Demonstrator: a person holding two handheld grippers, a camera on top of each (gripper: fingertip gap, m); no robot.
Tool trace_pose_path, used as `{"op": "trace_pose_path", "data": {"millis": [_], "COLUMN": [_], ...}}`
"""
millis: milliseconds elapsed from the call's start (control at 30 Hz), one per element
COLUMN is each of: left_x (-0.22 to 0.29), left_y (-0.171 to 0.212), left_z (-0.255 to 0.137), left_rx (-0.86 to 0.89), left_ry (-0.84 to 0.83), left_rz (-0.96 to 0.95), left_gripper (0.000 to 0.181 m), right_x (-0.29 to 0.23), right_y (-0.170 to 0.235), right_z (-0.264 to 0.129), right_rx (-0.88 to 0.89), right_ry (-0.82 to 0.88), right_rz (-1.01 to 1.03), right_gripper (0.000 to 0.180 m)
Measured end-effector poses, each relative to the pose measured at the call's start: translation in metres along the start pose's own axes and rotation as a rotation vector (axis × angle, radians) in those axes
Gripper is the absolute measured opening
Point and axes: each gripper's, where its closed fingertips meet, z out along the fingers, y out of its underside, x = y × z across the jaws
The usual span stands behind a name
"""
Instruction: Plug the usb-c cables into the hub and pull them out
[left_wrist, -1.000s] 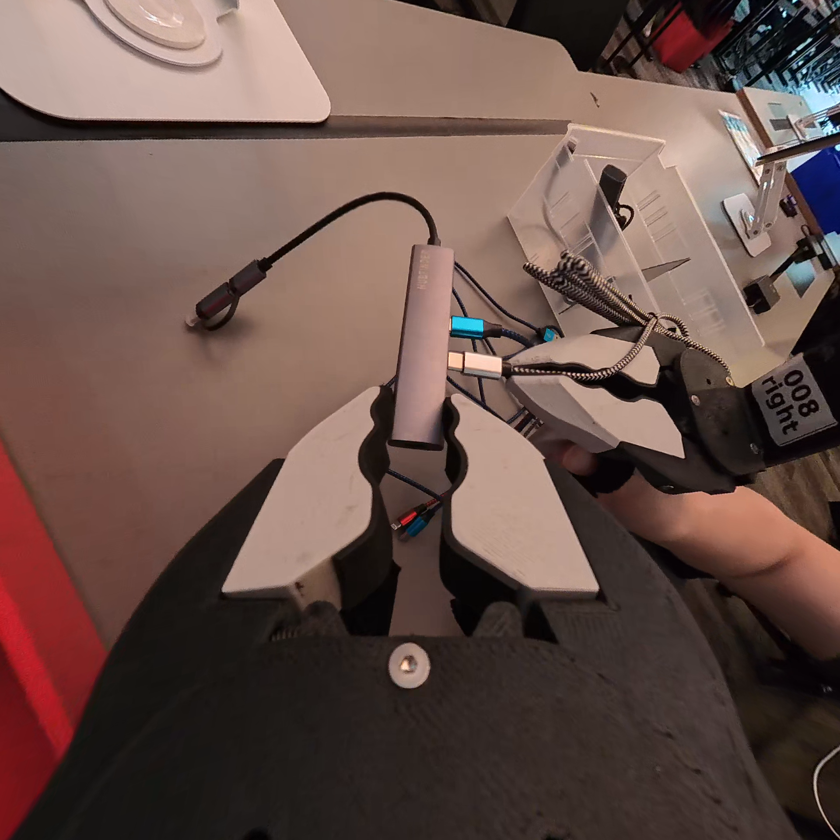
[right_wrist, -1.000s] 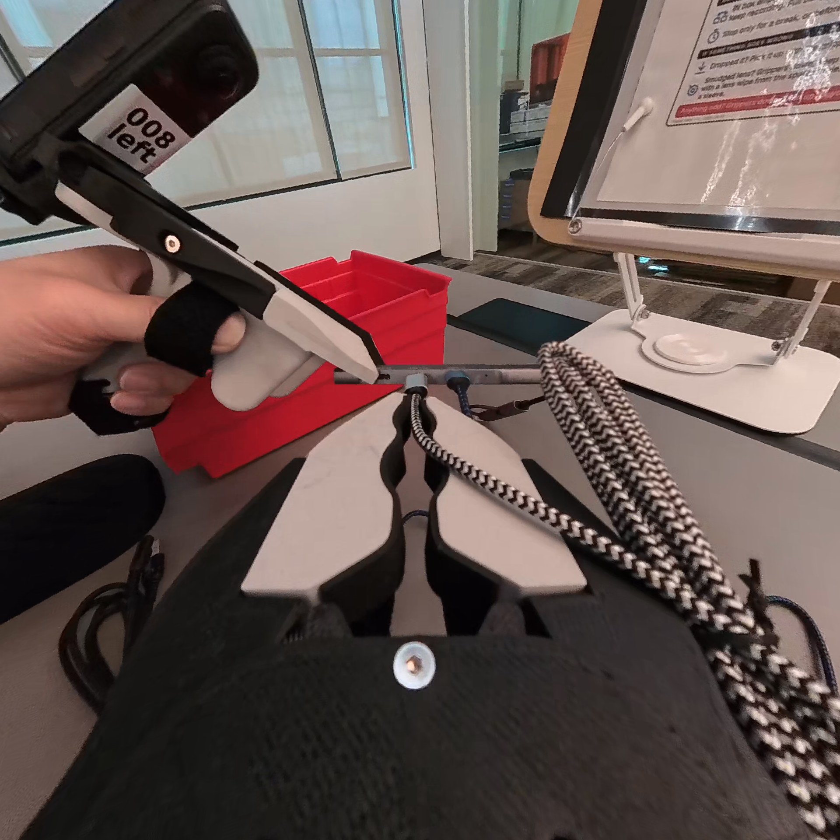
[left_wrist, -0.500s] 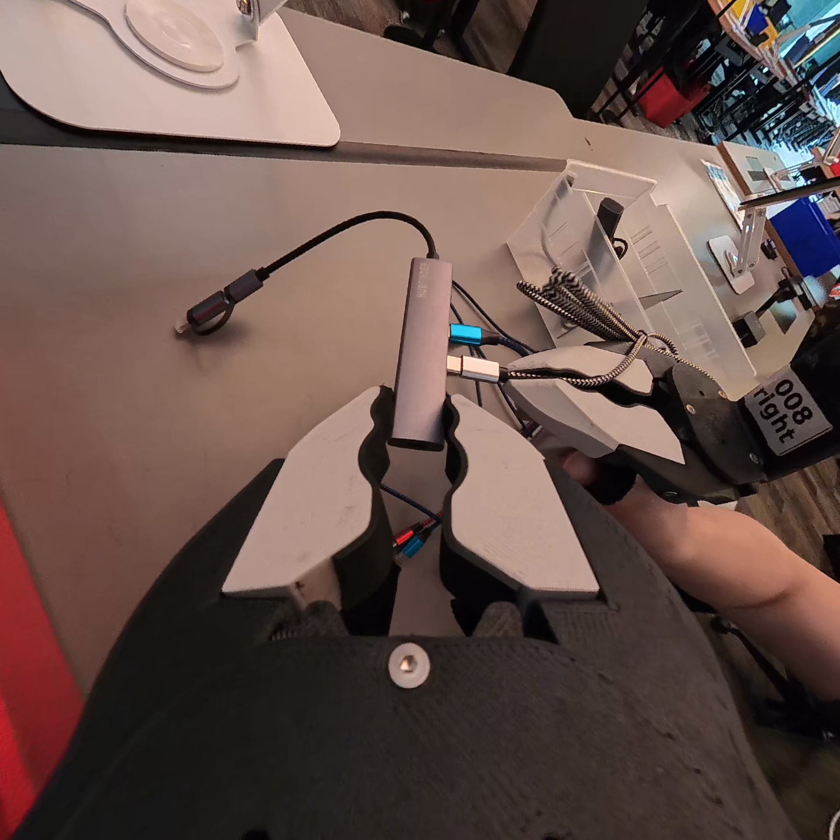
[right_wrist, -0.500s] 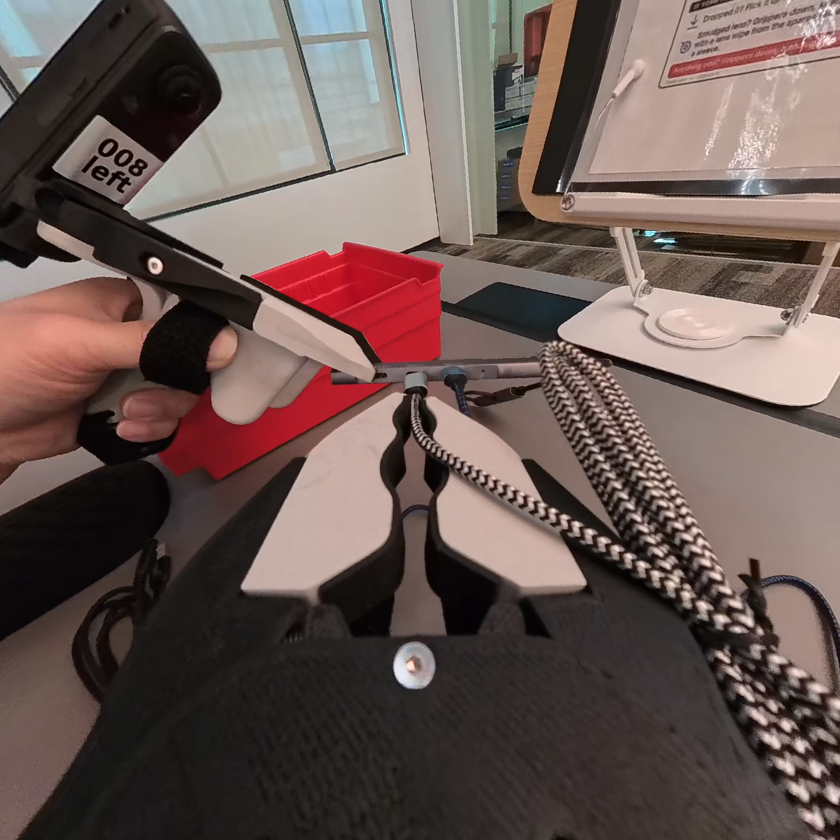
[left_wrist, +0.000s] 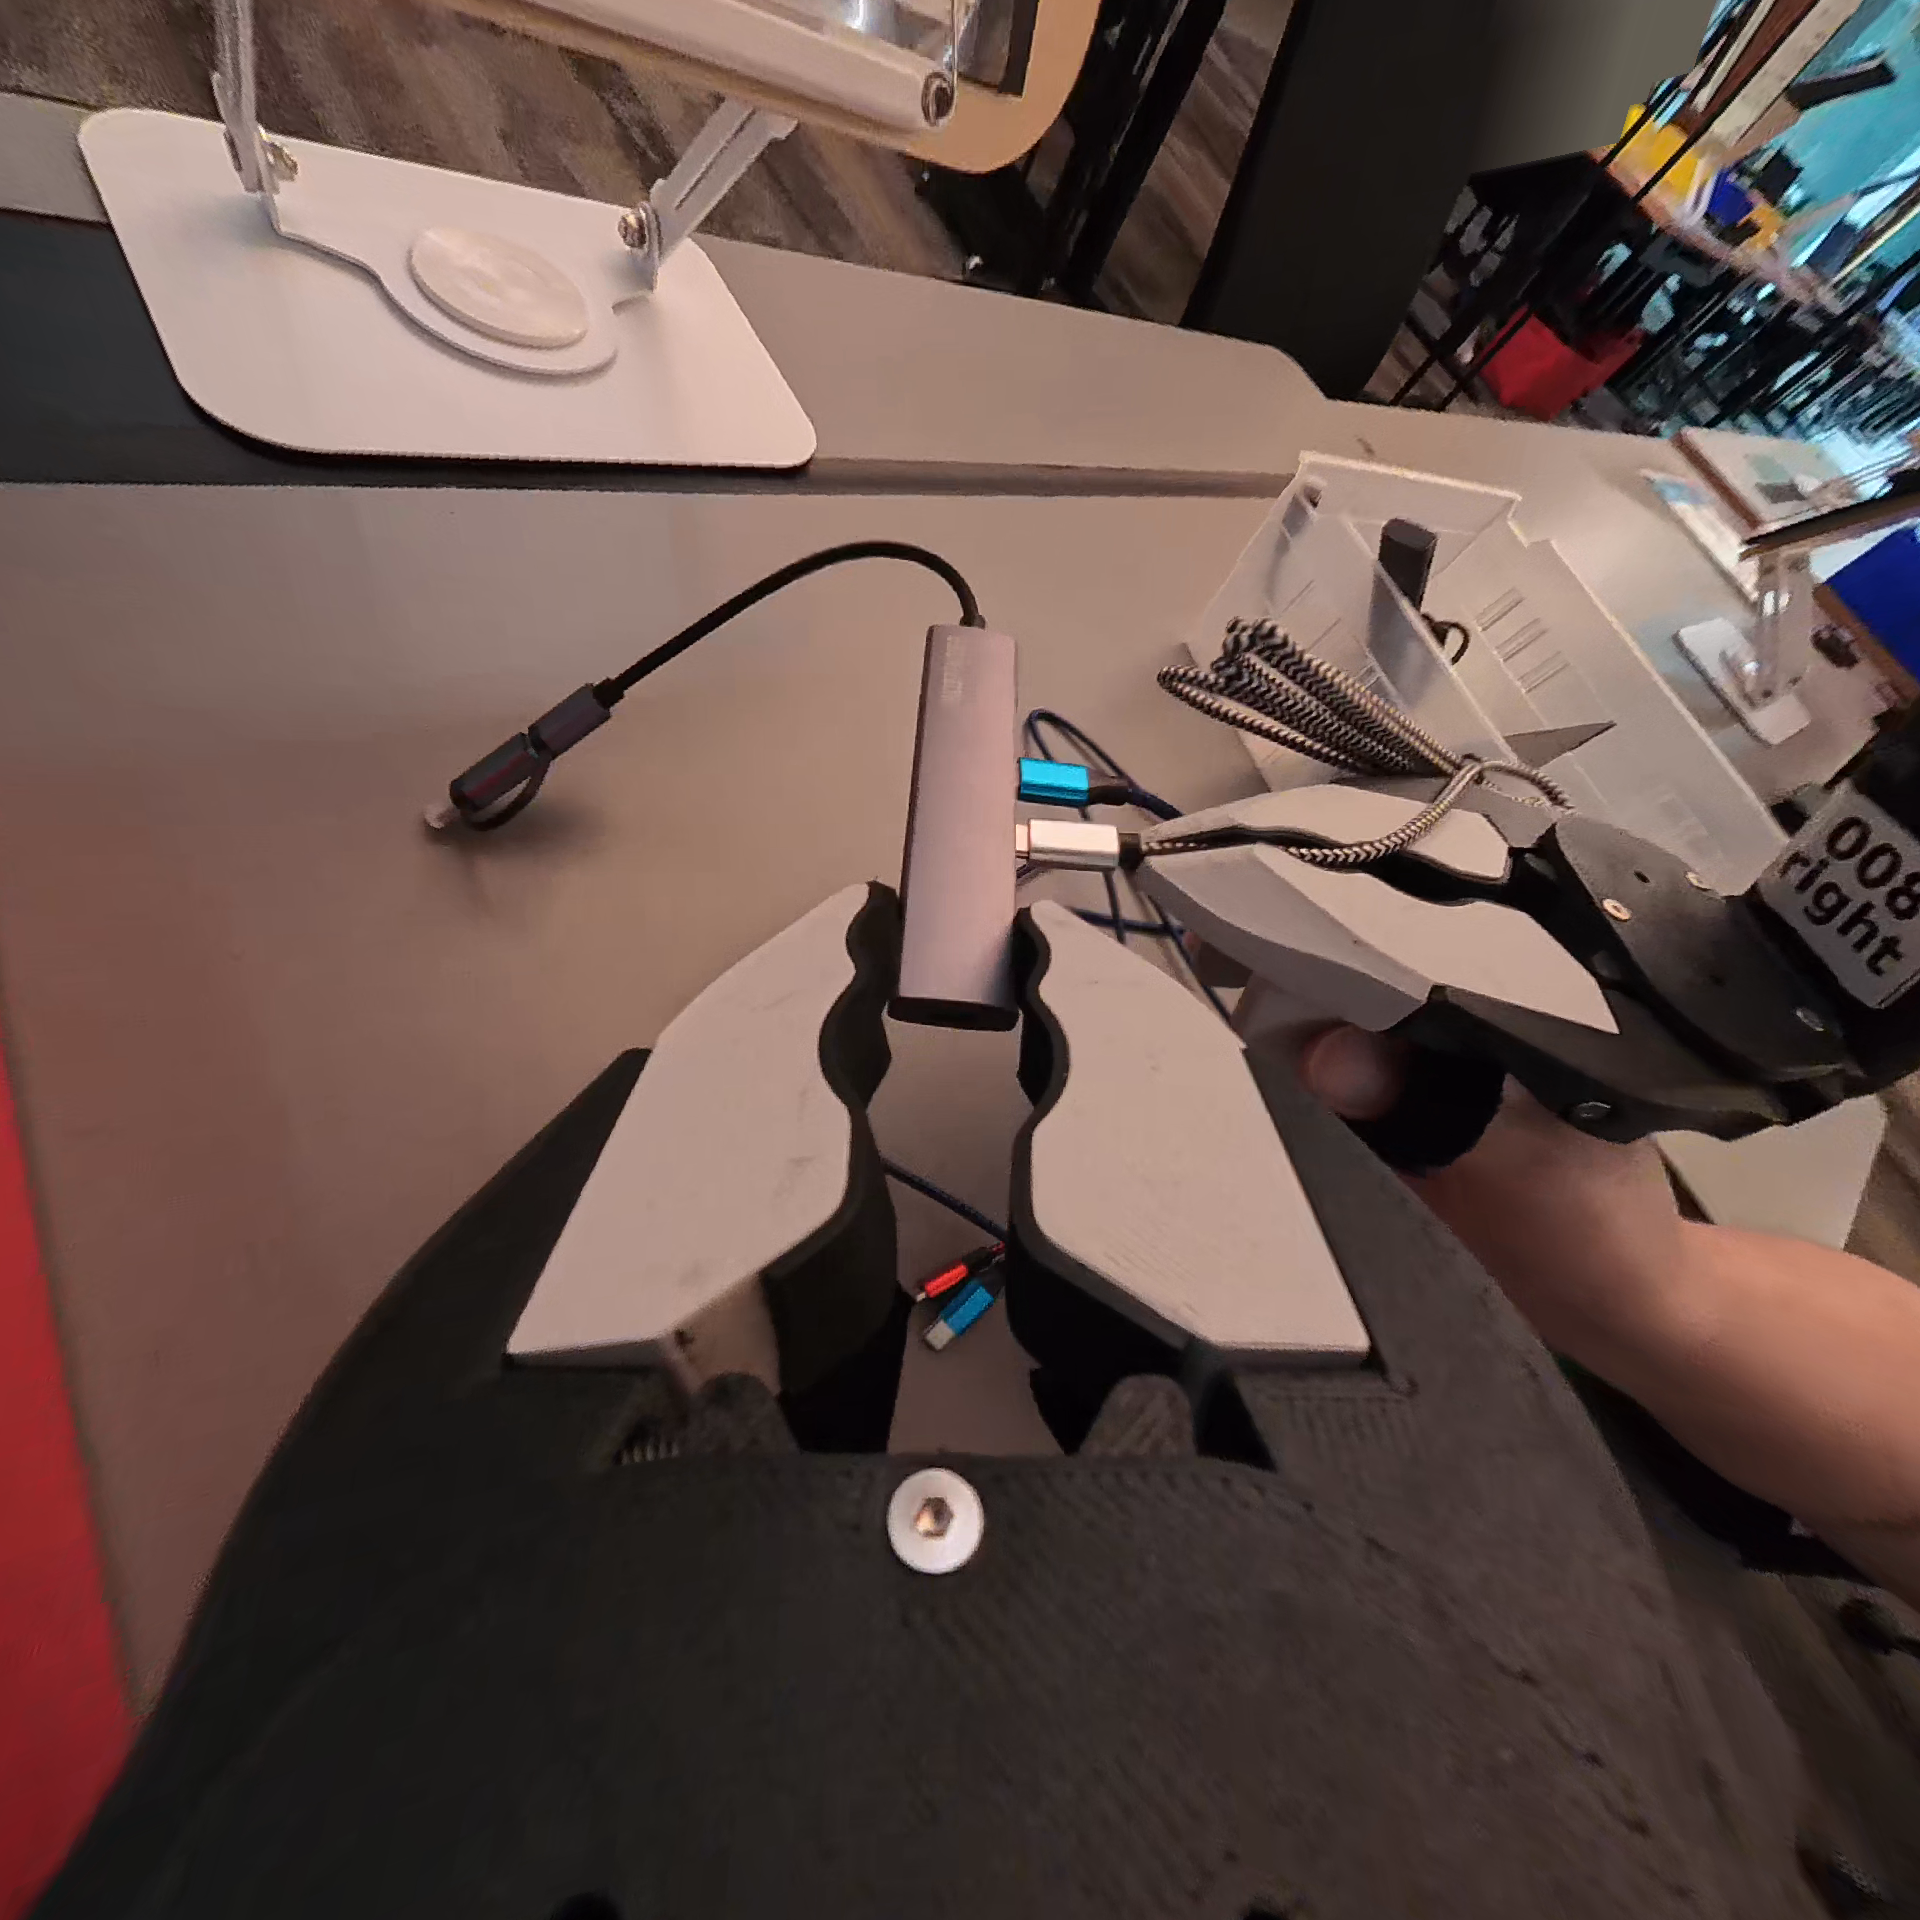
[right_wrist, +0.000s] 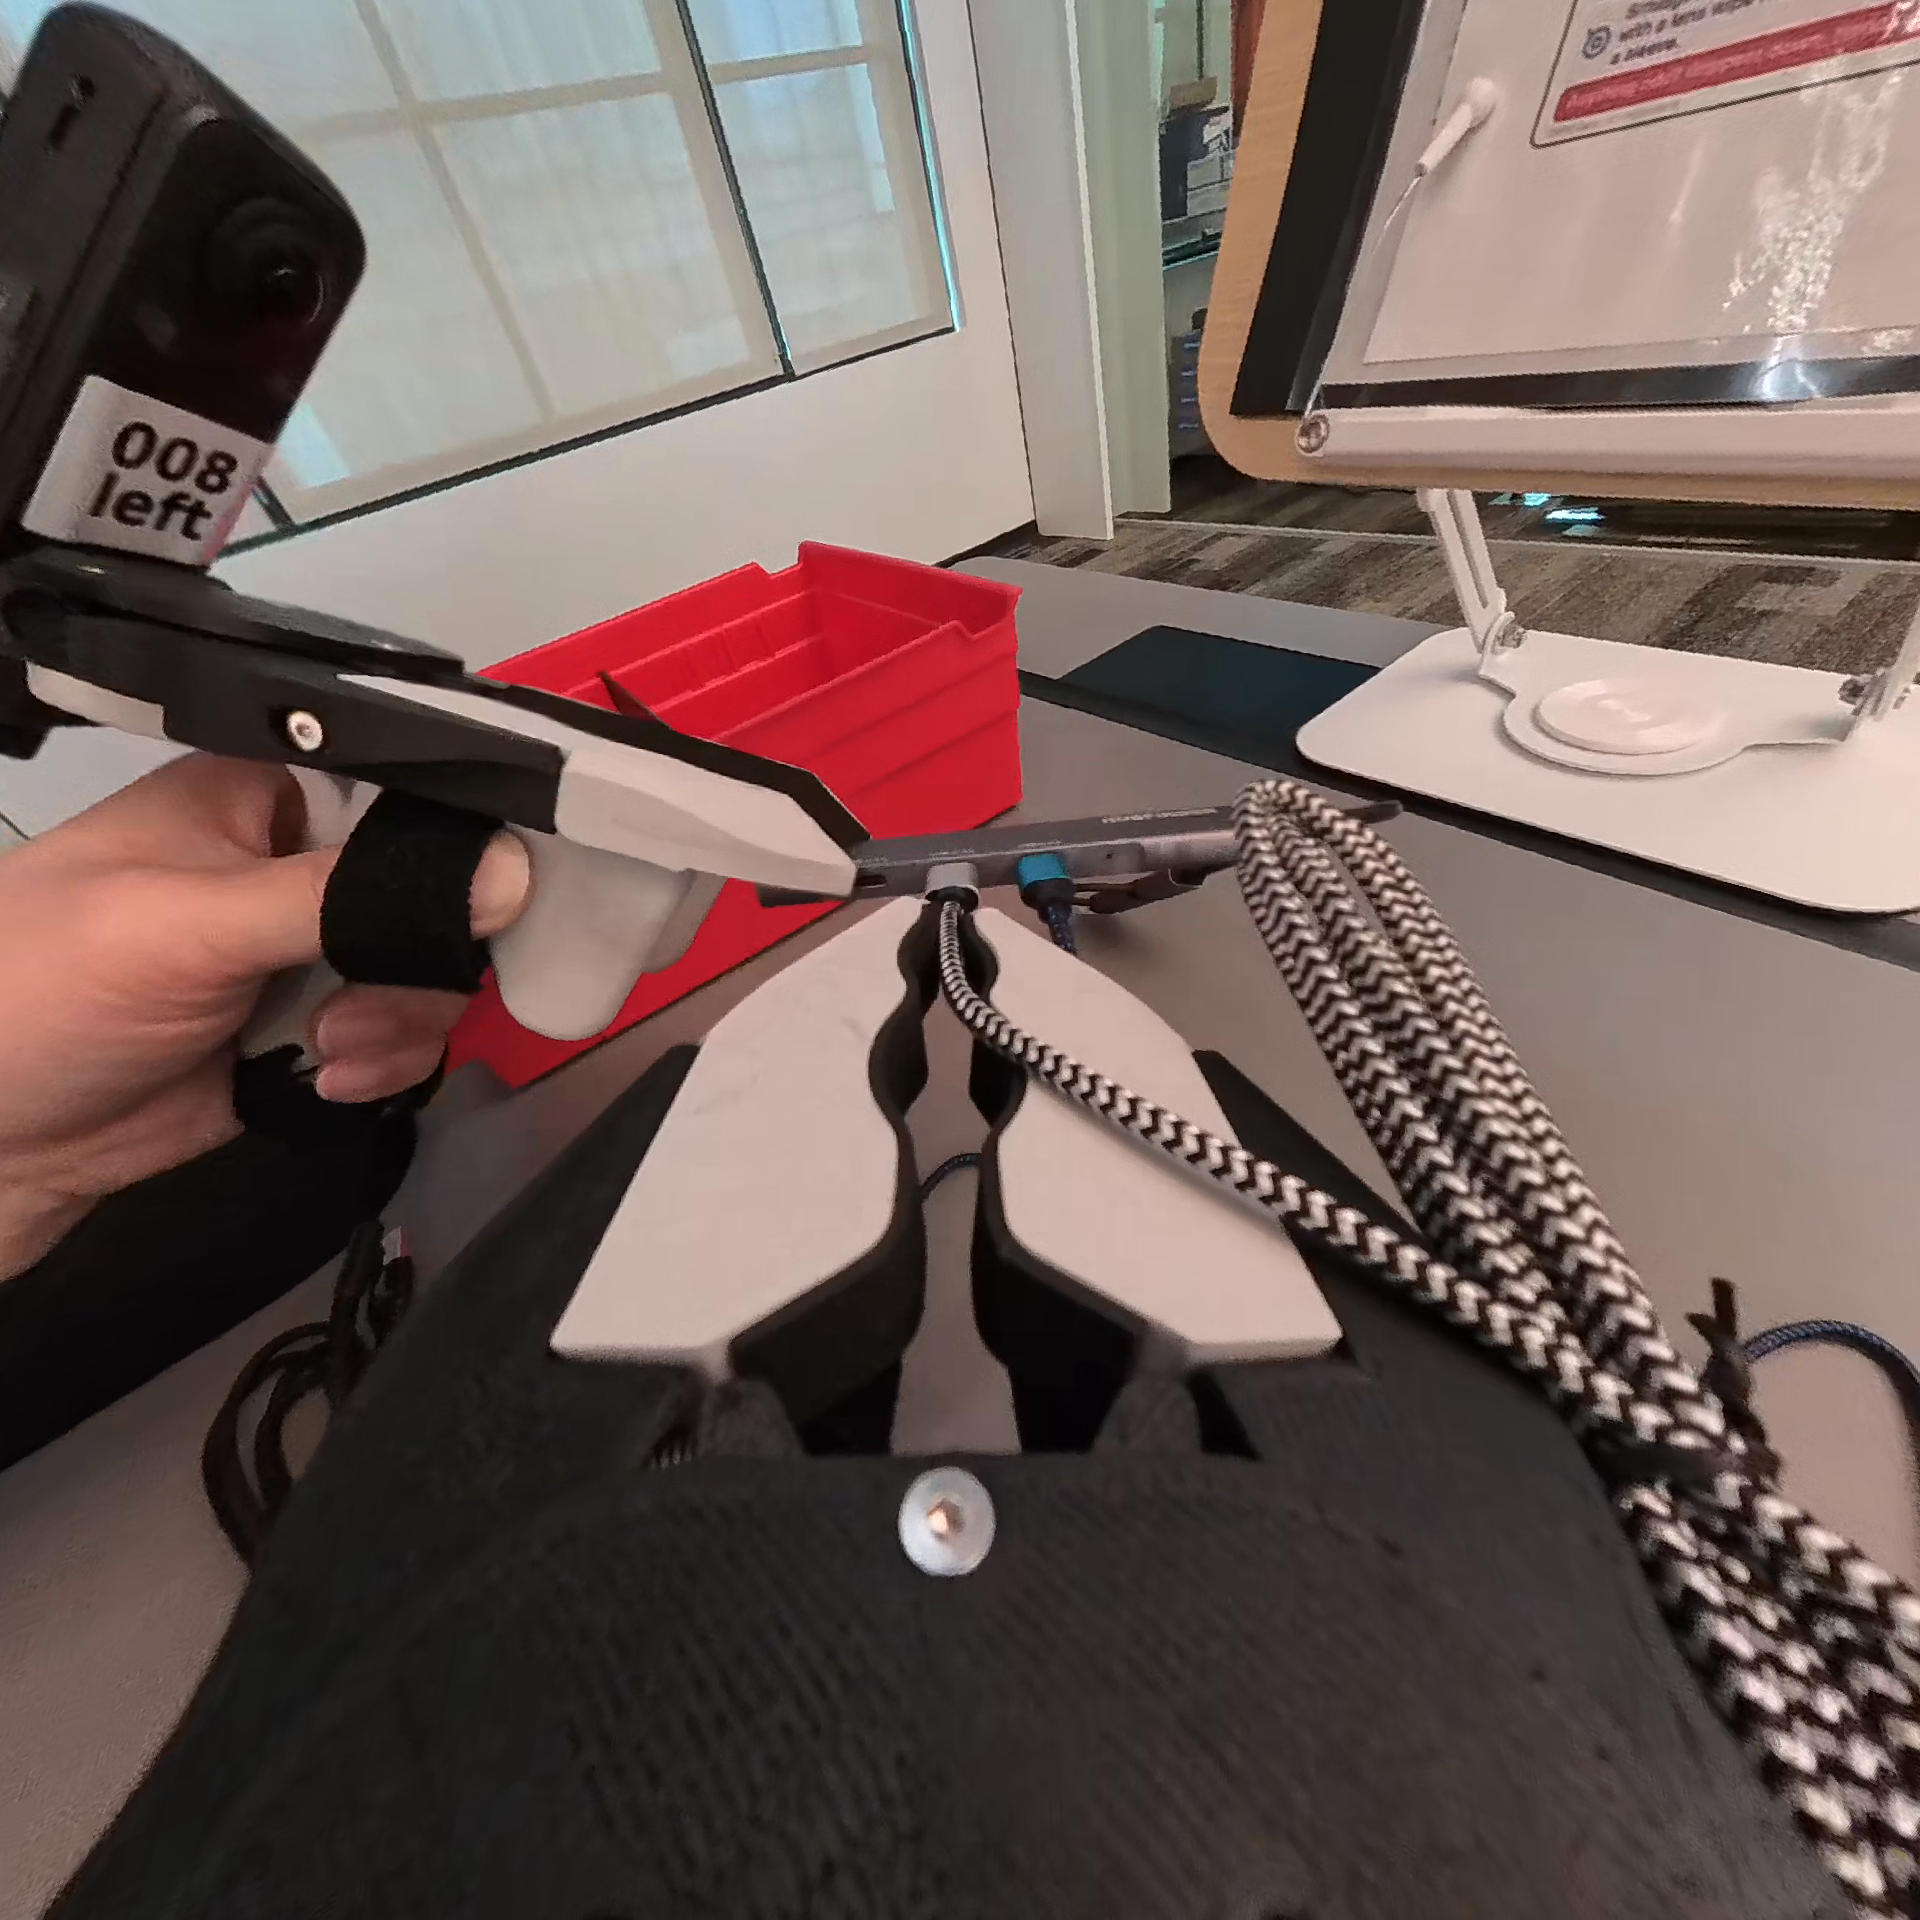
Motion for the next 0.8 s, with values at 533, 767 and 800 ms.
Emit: {"op": "trace_pose_path", "data": {"millis": [533,767,800], "left_x": [0.009,0.008,0.007], "left_y": [0.004,0.022,0.023], "left_z": [-0.007,0.007,0.008], "left_rx": [0.080,0.076,0.083], "left_ry": [0.123,0.216,0.229], "left_rz": [-0.028,-0.158,-0.181], "left_gripper": [0.022,0.022,0.022], "right_x": [-0.009,-0.005,-0.005], "right_y": [-0.012,-0.002,0.000], "right_z": [-0.004,-0.003,-0.003], "right_rx": [-0.010,-0.131,-0.138], "right_ry": [-0.071,-0.079,-0.078], "right_rz": [-0.132,-0.198,-0.193], "right_gripper": [0.003,0.003,0.003]}}
